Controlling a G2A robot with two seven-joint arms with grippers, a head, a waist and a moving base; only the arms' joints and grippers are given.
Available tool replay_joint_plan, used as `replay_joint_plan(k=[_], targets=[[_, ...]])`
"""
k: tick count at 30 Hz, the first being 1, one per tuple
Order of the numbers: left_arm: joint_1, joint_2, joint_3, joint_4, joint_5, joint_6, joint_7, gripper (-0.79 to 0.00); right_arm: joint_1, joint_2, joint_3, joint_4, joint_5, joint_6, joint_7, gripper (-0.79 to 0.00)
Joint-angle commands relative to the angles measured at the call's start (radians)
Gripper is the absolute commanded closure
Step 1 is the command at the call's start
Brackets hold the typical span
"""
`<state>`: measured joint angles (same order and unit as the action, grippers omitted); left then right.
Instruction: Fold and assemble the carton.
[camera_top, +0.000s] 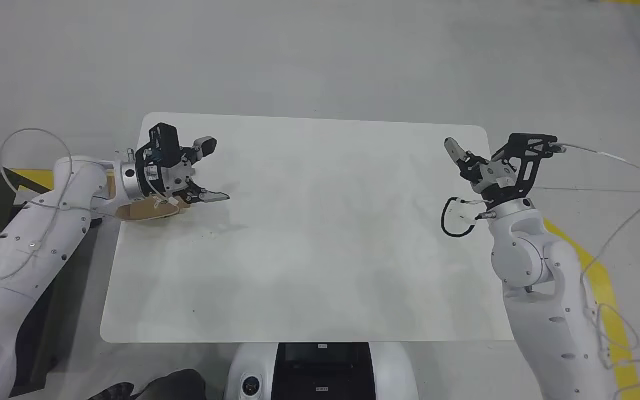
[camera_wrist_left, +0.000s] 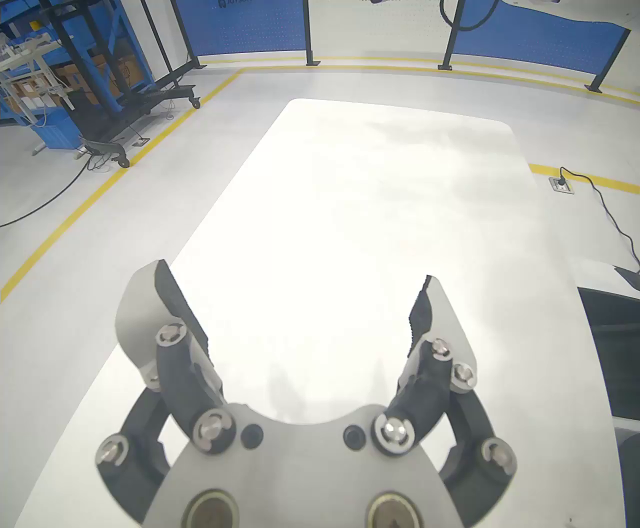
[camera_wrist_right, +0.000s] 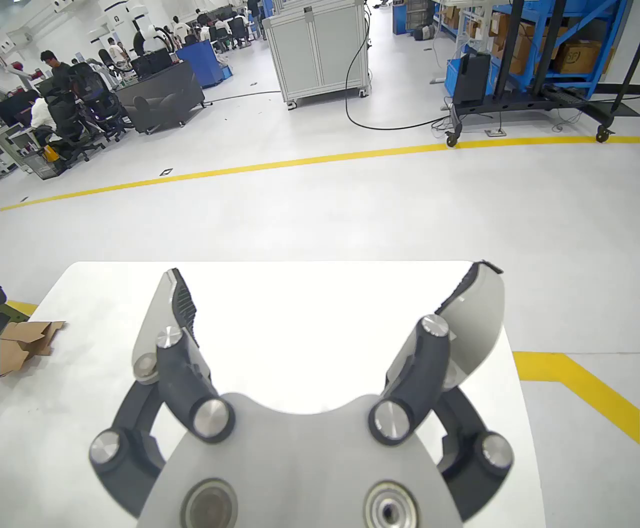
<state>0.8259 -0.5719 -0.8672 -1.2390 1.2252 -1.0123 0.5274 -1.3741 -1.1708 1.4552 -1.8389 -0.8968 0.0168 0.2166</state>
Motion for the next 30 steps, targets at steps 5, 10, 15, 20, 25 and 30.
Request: replay_joint_plan(k=[5, 10, 15, 20, 25, 30], targets=[[0.0, 0.0, 0.0, 0.0, 0.0, 0.0, 0.0, -0.785, 0.0, 0.0, 0.0, 0.0, 0.0, 0.0, 0.0, -0.784], [0.0, 0.0, 0.0, 0.0, 0.0, 0.0, 0.0, -0.785, 0.0, 0.0, 0.0, 0.0, 0.0, 0.0, 0.0, -0.784], [0.0, 0.0, 0.0, 0.0, 0.0, 0.0, 0.0, -0.785, 0.0, 0.0, 0.0, 0.0, 0.0, 0.0, 0.0, -0.785], [0.021, -0.002, 0.004, 0.015, -0.068, 0.0, 0.004, -0.785, 0.0, 0.0, 0.0, 0.0, 0.0, 0.0, 0.0, -0.785], [0.032, 0.011, 0.042, 0.054, -0.313, 0.0, -0.059, -0.785, 0.0, 0.0, 0.0, 0.0, 0.0, 0.0, 0.0, -0.785], [0.025, 0.045, 0.092, 0.057, -0.66, 0.0, -0.183, -0.785, 0.0, 0.0, 0.0, 0.0, 0.0, 0.0, 0.0, -0.785]])
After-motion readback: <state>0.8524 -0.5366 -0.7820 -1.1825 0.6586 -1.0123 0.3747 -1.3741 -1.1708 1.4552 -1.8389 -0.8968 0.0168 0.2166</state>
